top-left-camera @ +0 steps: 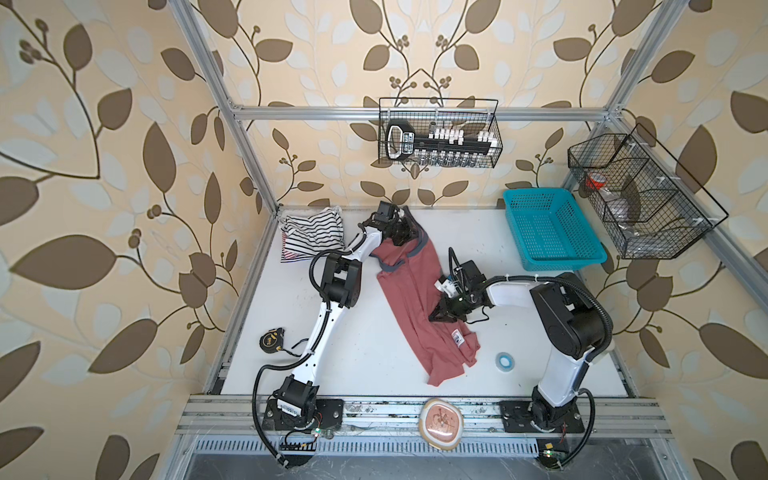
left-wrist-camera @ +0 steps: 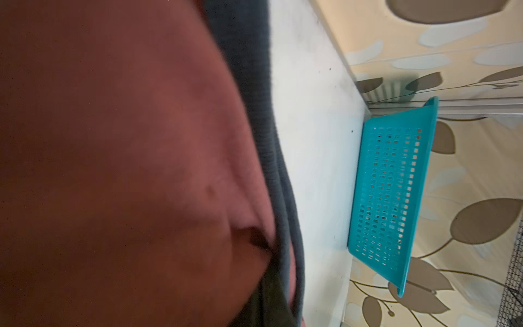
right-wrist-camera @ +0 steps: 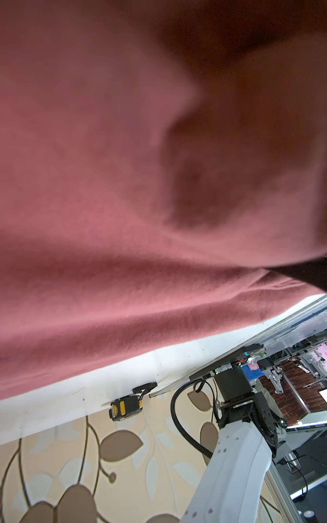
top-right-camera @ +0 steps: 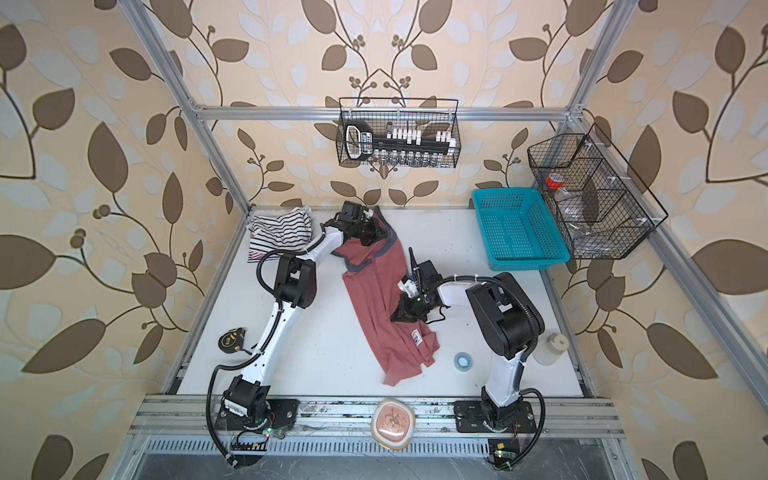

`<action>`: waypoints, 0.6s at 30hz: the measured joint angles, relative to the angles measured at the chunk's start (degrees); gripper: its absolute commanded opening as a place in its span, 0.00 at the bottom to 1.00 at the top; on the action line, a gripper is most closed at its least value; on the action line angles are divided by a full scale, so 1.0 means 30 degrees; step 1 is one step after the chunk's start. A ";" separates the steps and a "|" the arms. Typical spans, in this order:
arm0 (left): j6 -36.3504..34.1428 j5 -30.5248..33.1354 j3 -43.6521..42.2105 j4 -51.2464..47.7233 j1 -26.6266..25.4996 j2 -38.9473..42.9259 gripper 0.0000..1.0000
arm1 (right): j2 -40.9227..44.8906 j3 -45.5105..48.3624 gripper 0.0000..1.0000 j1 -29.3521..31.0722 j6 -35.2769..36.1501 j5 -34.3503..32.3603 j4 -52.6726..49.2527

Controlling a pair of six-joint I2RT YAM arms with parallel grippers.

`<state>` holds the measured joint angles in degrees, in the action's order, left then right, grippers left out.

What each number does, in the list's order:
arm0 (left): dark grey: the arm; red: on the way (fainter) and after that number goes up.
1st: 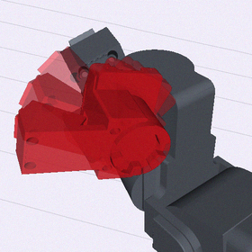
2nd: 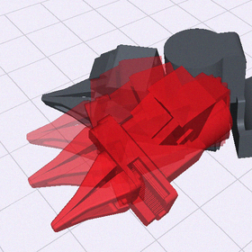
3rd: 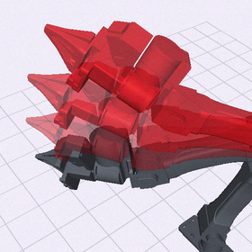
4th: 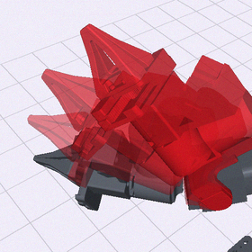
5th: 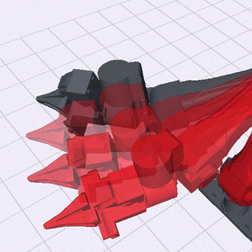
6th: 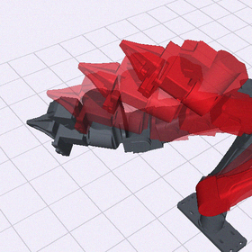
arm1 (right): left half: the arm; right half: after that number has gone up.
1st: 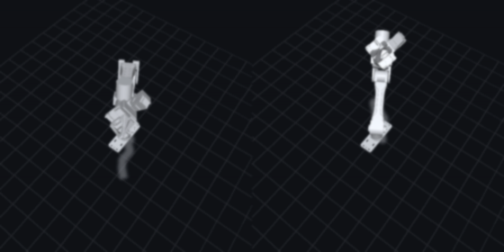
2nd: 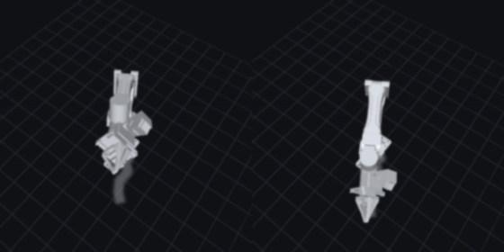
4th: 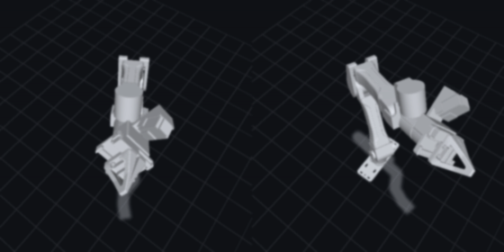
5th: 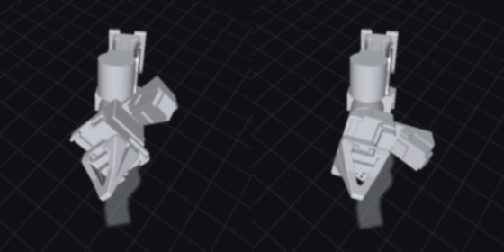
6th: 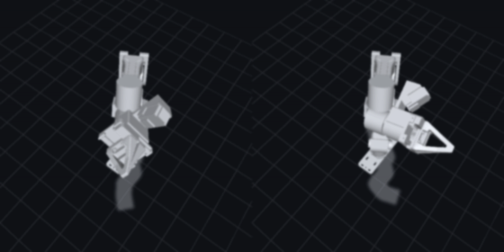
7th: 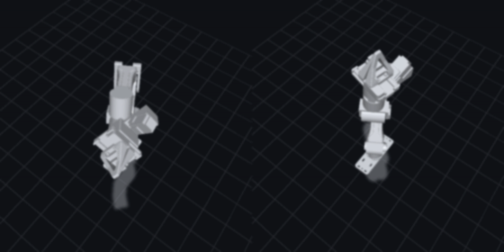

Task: Fold and stack the tank tops
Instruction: 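Lift the tank top with both grippers and rotate it toward the robot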

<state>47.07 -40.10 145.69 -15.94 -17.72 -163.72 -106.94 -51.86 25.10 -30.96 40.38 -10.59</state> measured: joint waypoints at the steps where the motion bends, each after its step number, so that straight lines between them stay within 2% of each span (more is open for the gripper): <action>1: 0.0466 -0.0095 0.0044 0.0801 0.0000 -0.0211 0.13 | -0.0124 -0.0029 0.09 0.0117 -0.0233 0.0160 0.0291; 9: 0.2288 0.0721 0.1115 0.4779 -0.0204 -0.1515 0.26 | -0.1698 -0.1231 0.13 0.0743 -0.2127 0.1435 0.2186; 14: 0.2419 0.1603 0.1239 0.6339 -0.0226 -0.1814 0.34 | -0.2397 -0.2127 0.24 0.1122 -0.3228 0.1851 0.2994; 16: 0.2368 0.1836 0.1239 0.6710 -0.0197 -0.1814 0.44 | -0.2426 -0.2229 0.27 0.1297 -0.3657 0.1756 0.3395; 18: 0.2331 0.1923 0.1231 0.7074 -0.0189 -0.1770 0.47 | -0.2412 -0.2222 0.30 0.1384 -0.4029 0.1698 0.3730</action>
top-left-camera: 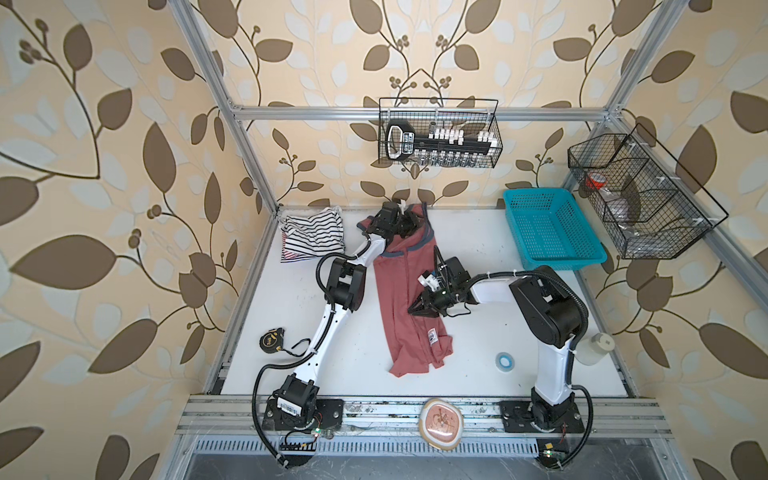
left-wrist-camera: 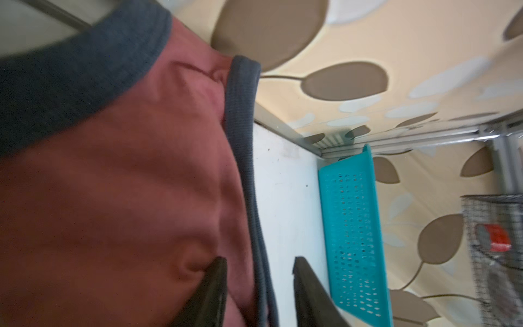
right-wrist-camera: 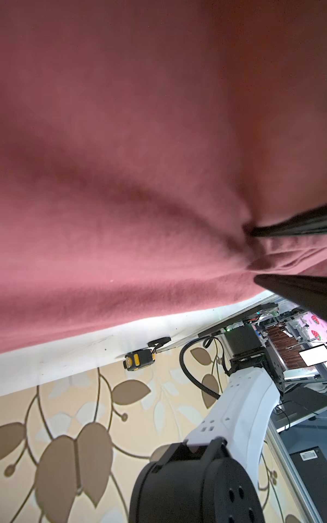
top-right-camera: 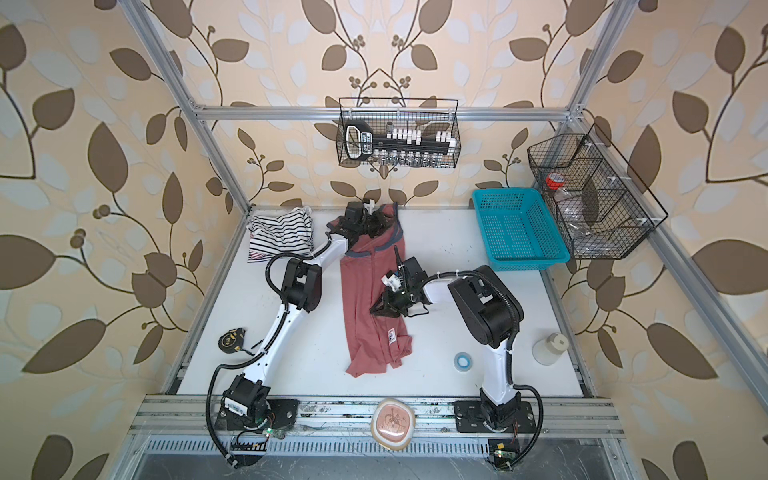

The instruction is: Fold and stack the tank tops

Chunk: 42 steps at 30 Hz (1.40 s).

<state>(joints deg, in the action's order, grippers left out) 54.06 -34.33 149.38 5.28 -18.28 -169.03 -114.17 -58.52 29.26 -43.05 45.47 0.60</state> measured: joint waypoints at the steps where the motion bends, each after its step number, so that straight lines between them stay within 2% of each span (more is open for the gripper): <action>1: -0.0073 0.0000 -0.0262 0.0182 0.0000 0.0197 0.51 | 0.0066 0.0007 0.32 0.0000 -0.0153 -0.0036 0.0080; 3: -0.0342 -0.0007 -0.1413 0.0240 0.0109 0.1071 0.58 | 0.0437 0.0138 0.35 0.0058 -0.0321 -0.0423 0.0131; 7: -0.1202 -0.0007 -0.4335 -0.0015 0.0277 0.4036 0.65 | 0.2412 0.0634 0.39 0.0087 -0.0255 -0.1355 -0.0546; 11: -0.2492 0.0000 -0.5115 -0.1654 0.0561 0.7074 0.65 | 0.5603 0.0670 0.43 0.0087 0.0692 -0.2645 -0.2259; 15: -0.4306 0.0168 -0.5566 -0.5362 0.0787 1.0826 0.61 | 0.9034 0.1071 0.41 0.0087 0.2331 -0.4728 -0.5144; 18: -0.5727 0.0321 -0.8480 -0.9326 0.0845 1.4105 0.55 | 1.0958 0.2346 0.34 0.0066 0.3351 -0.6295 -0.7337; 20: -0.6652 0.1056 -1.1577 -1.0812 0.0641 1.6415 0.50 | 1.1839 0.3519 0.28 -0.0007 0.3861 -0.7155 -0.8597; 22: -0.7388 0.1902 -1.5336 -1.2371 0.0452 1.9059 0.48 | 1.2480 0.4772 0.28 -0.0080 0.4255 -0.7839 -0.9763; 27: -0.8145 0.3789 -2.2476 -1.5577 -0.0277 2.4203 0.44 | 1.3012 0.6885 0.36 -0.0175 0.4867 -0.8546 -1.1081; 31: -0.8153 0.4816 -2.6614 -1.6910 -0.1260 2.7022 0.48 | 1.2852 0.7278 0.44 -0.0175 0.5180 -0.8575 -1.0819; 36: -0.7839 0.5326 -2.9755 -1.7879 -0.2892 2.8990 0.52 | 1.2189 0.7329 0.50 -0.0189 0.5399 -0.8524 -0.9704; 42: -0.7344 0.5479 -3.1693 -1.7974 -0.3934 2.9959 0.54 | 1.1089 0.7286 0.53 -0.0262 0.5712 -0.8102 -0.8495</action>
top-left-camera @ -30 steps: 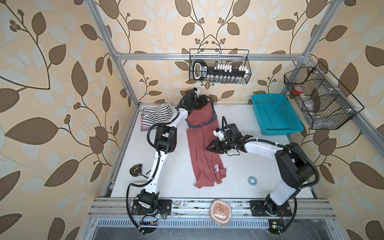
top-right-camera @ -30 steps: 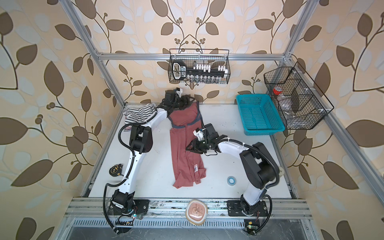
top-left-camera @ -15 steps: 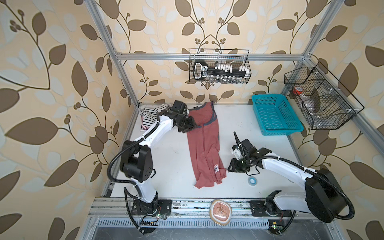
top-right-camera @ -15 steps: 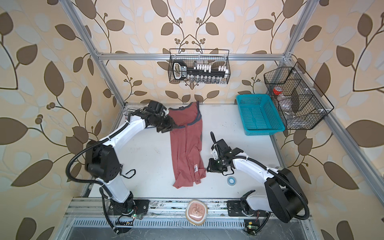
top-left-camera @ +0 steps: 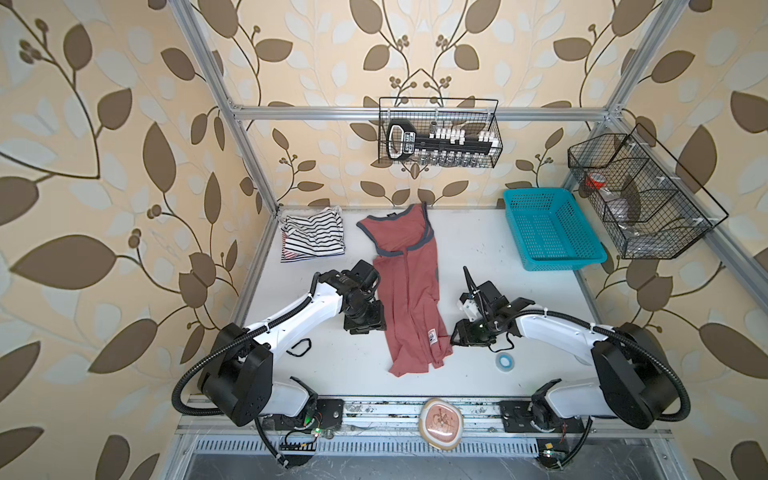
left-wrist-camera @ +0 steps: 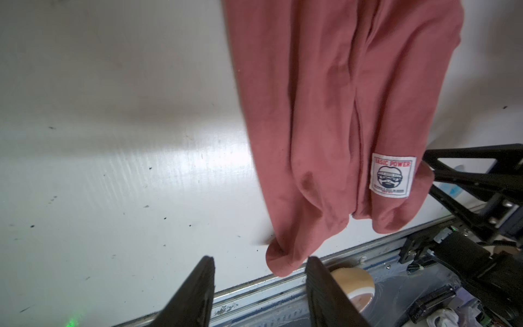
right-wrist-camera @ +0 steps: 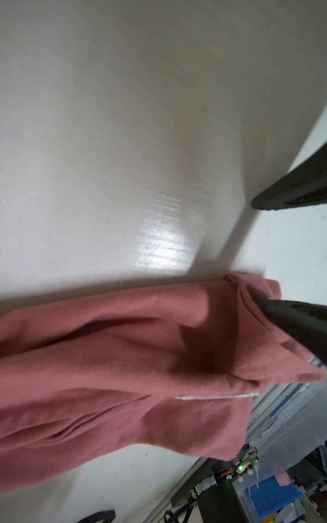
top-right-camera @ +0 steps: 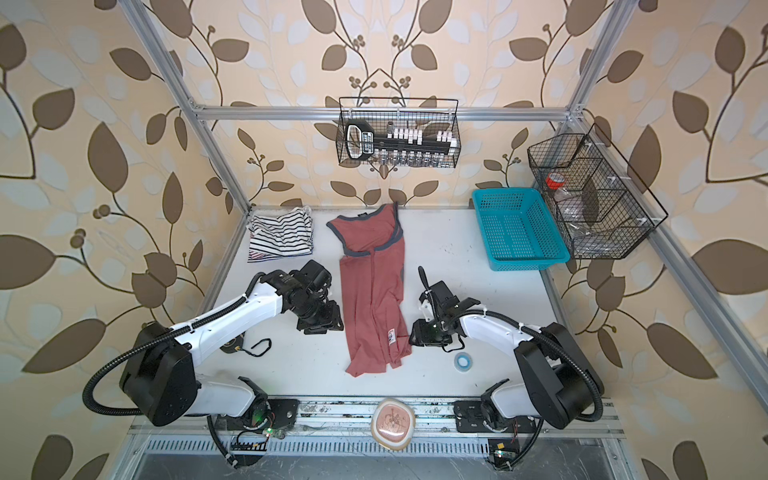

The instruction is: Fold and stack the tank tops

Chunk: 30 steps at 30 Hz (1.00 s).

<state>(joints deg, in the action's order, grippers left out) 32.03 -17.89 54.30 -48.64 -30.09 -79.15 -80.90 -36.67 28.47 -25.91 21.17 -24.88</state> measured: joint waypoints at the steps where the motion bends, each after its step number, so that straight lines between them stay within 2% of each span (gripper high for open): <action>1: 0.0080 0.0000 -0.0168 0.0066 -0.0007 0.0000 0.54 | -0.0124 -0.0044 0.53 -0.0015 0.0044 0.0146 0.0270; 13: 0.1596 -0.0976 -0.3461 0.1974 -0.1005 0.0984 0.54 | -0.0619 -0.0663 0.51 0.0510 0.1311 0.1260 0.1020; 16: 0.2069 -0.1421 -0.4350 0.2667 -0.1005 0.1355 0.55 | -0.0969 -0.0940 0.42 0.0714 0.1639 0.1596 0.1202; 21: 0.2856 -0.2084 -0.5690 0.3920 -0.1035 0.2164 0.56 | -0.1268 -0.1027 0.13 0.0860 0.2084 0.2106 0.1311; 24: 0.3111 -0.2259 -0.6076 0.4269 -0.1122 0.2229 0.56 | -0.1341 -0.1027 0.02 0.0925 0.2106 0.2310 0.1282; 30: 0.3614 -0.2375 -0.6229 0.4750 -0.1122 0.2645 0.56 | -0.0532 -0.0794 0.00 0.1362 0.1821 0.2164 0.0954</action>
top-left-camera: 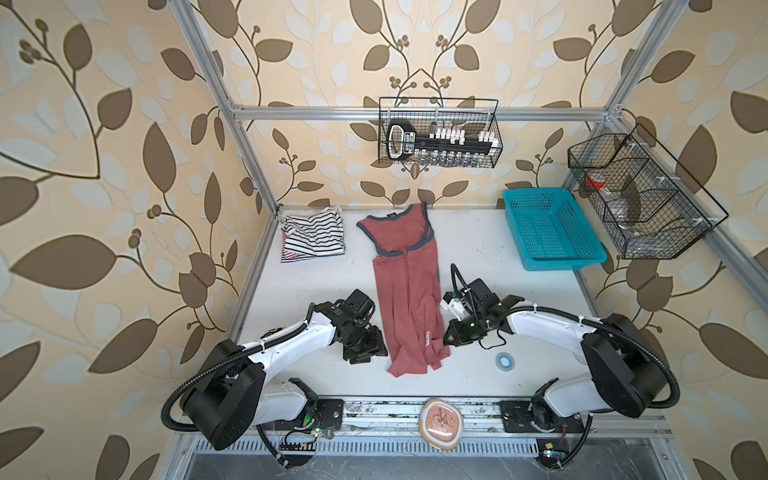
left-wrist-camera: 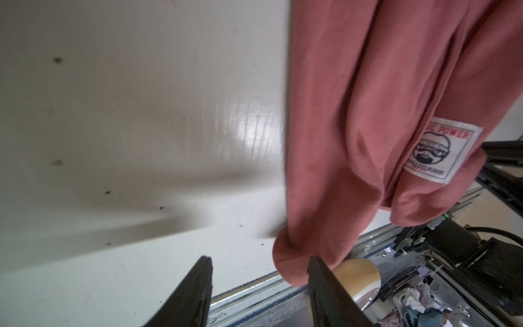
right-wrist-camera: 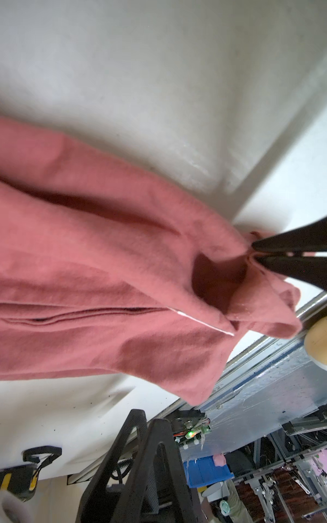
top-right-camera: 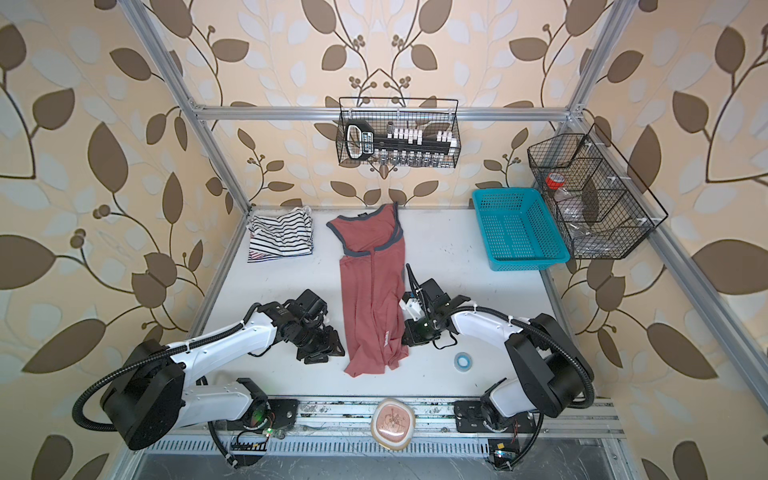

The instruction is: Fold and stack the tank tops

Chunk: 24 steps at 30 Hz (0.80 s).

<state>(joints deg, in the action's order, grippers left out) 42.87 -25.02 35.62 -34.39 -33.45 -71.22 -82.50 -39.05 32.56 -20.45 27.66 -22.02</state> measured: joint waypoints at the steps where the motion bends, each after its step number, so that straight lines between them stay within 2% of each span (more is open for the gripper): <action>1: 0.0204 0.0029 -0.0015 0.0022 0.0000 0.0124 0.56 | 0.0495 0.0095 0.00 0.0117 -0.0219 -0.0146 -0.0226; 5: 0.0969 0.0444 -0.0058 -0.0007 0.0000 0.0794 0.56 | 0.2659 0.0590 0.00 0.0634 -0.1515 -0.1013 -0.0903; 12: 0.2251 0.1078 -0.0131 -0.0044 0.0000 0.2302 0.57 | 0.5909 0.3337 0.02 0.1778 -0.5661 -0.2390 -0.0787; 13: 0.2331 0.1093 -0.0233 -0.0044 0.0000 0.2463 0.57 | 0.6368 0.3942 0.10 0.1836 -0.6324 -0.2499 -0.0707; 18: 0.2936 0.1217 -0.1049 -0.0160 0.0000 0.2718 0.57 | 0.8990 0.5923 0.21 0.1982 -0.8852 -0.3024 -0.1056; 21: 0.3009 0.1428 -0.1260 -0.0364 0.0000 0.2710 0.58 | 1.0091 0.5872 0.31 0.1989 -0.9318 -0.3300 -0.1814; 24: 0.2630 0.2047 -0.0794 -0.0707 0.0000 0.2441 0.64 | 1.0477 0.4998 0.39 0.1989 -0.9041 -0.3759 -0.3279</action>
<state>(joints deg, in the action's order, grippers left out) 50.76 -18.87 33.23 -36.51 -33.45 -63.90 -51.07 -24.05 38.52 -47.57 16.38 -31.86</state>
